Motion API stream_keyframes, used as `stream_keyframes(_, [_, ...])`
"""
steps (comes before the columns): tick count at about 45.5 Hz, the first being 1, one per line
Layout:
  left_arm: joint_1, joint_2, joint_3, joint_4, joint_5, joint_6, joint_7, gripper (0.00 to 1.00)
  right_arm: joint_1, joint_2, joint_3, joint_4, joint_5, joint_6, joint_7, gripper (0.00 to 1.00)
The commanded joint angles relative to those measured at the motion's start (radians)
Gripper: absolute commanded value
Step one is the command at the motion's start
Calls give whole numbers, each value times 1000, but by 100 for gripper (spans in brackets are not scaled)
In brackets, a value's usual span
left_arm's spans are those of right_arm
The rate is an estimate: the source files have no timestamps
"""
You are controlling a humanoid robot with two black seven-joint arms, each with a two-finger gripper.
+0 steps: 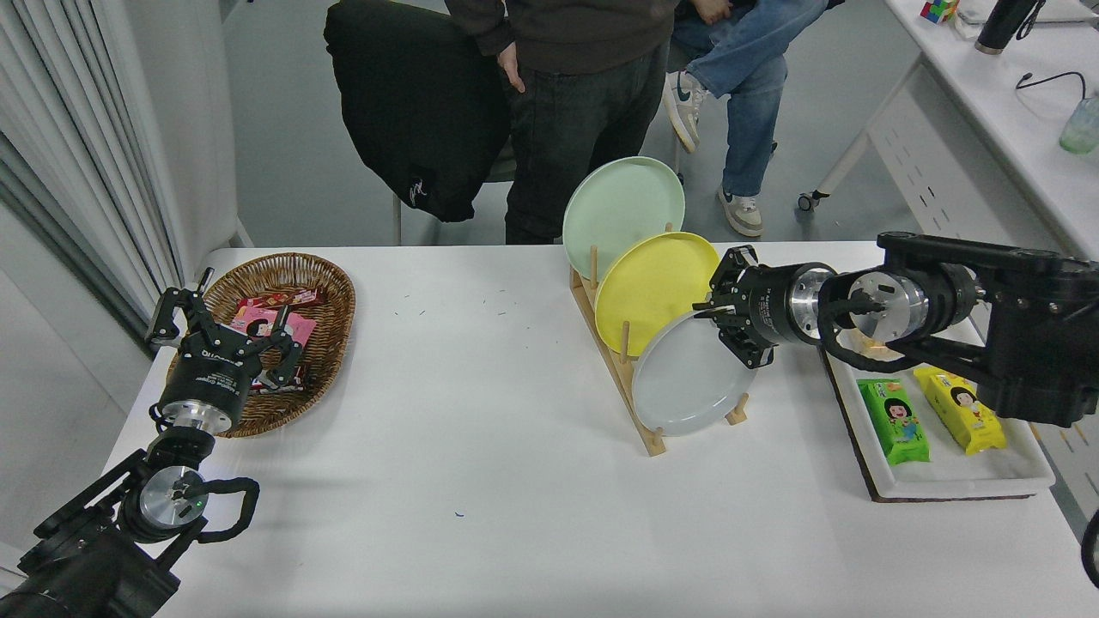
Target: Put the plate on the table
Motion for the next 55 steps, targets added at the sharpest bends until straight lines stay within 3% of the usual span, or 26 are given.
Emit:
stream_keyframes(1, [0, 0, 0, 0, 0, 0, 0, 98, 6, -8, 29, 2, 1, 24, -13, 0])
stream_keyframes(13, [0, 0, 0, 0, 0, 0, 0, 98, 37, -26, 49, 2, 1, 28, -65, 0])
stream_keyframes(32, [0, 0, 0, 0, 0, 0, 0, 98, 171, -85, 107, 22, 38, 47, -291, 0])
stream_keyframes(55, [0, 0, 0, 0, 0, 0, 0, 98, 342, -82, 107, 13, 207, 47, -398, 0])
